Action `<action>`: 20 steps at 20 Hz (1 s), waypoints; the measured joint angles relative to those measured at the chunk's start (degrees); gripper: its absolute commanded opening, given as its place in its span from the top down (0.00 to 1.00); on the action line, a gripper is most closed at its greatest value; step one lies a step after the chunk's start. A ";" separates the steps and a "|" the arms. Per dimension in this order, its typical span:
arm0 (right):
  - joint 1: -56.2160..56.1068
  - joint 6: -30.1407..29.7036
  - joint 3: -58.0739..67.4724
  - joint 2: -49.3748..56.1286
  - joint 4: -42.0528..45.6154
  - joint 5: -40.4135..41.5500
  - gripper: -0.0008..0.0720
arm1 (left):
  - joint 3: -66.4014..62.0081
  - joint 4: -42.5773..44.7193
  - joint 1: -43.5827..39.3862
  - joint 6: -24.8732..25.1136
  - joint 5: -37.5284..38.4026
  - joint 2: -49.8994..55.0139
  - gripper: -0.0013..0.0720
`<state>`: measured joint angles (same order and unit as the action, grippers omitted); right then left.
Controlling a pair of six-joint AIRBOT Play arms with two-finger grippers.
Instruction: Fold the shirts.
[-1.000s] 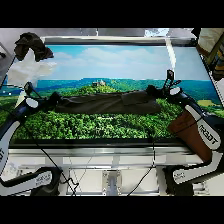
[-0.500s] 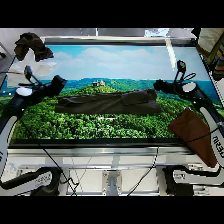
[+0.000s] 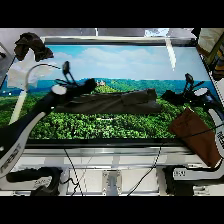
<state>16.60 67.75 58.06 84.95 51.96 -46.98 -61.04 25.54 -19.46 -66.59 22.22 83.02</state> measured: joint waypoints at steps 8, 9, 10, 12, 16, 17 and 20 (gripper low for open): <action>0.94 -2.71 -0.15 5.62 -7.78 -1.86 0.23 | -14.58 17.53 -4.20 -13.57 8.15 15.10 0.96; 0.94 -3.17 -0.15 6.21 -9.31 -1.88 0.23 | -16.33 22.49 -4.33 -16.79 10.67 16.26 0.96; 0.94 -3.82 -0.15 6.91 -11.41 -1.86 0.23 | -17.79 26.82 -4.39 -19.47 13.00 17.16 0.96; 0.92 -5.18 -0.15 8.22 -15.67 -1.90 0.23 | -20.33 33.88 -4.46 -23.47 16.96 18.38 0.96; 0.87 -6.88 -0.11 10.78 -23.06 -1.95 0.23 | -22.73 40.72 -4.52 -27.04 22.36 19.93 0.96; 0.87 -7.04 -0.09 11.26 -24.00 -2.08 0.23 | -22.97 41.48 -4.55 -27.56 23.37 20.28 0.96; 0.83 -7.45 0.07 12.63 -26.47 -2.12 0.23 | -23.37 42.75 -4.55 -28.15 26.05 21.42 0.96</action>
<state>17.43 60.29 58.13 97.58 25.50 -49.10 -84.40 68.29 -24.01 -94.74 48.27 104.44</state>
